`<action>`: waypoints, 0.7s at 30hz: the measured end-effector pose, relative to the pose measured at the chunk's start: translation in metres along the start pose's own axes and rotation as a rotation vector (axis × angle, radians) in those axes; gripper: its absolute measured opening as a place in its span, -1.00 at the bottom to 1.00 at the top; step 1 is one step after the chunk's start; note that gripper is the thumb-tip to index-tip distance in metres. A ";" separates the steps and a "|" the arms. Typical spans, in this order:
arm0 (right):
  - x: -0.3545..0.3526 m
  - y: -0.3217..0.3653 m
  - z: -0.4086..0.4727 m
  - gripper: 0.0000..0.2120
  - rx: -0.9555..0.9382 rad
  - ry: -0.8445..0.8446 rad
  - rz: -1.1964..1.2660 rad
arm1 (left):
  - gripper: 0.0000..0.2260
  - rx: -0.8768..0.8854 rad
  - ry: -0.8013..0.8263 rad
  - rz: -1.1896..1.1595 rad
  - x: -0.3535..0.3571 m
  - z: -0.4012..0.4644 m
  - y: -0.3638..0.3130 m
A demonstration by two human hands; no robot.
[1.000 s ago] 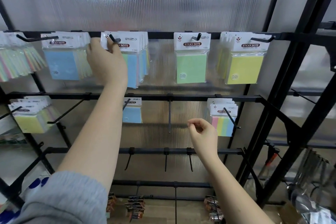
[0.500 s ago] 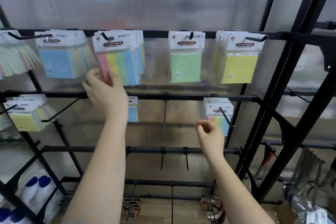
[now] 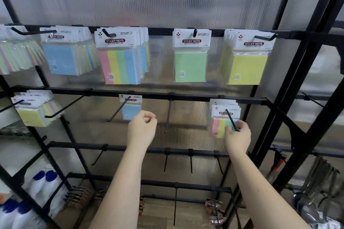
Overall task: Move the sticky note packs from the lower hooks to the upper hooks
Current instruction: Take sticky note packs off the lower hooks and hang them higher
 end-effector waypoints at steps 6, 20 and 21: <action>0.002 0.003 0.017 -0.64 -0.058 0.054 0.008 | -0.88 0.040 0.059 0.081 0.020 -0.008 -0.002; 0.003 -0.006 0.007 -0.81 0.009 0.070 0.110 | -0.87 0.036 0.066 0.121 0.025 -0.011 0.001; 0.001 -0.005 0.004 -0.79 0.014 0.073 0.132 | -0.87 0.040 0.068 0.123 0.025 -0.011 0.001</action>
Point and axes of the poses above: each hand's wrist, its own z-axis towards the middle knuckle, its own x-axis out of the palm, y = z × x, the point moved 7 cm from there along z, towards the middle knuckle, and after that the axes turned 10 degrees about -x, right-handed, at the moved point
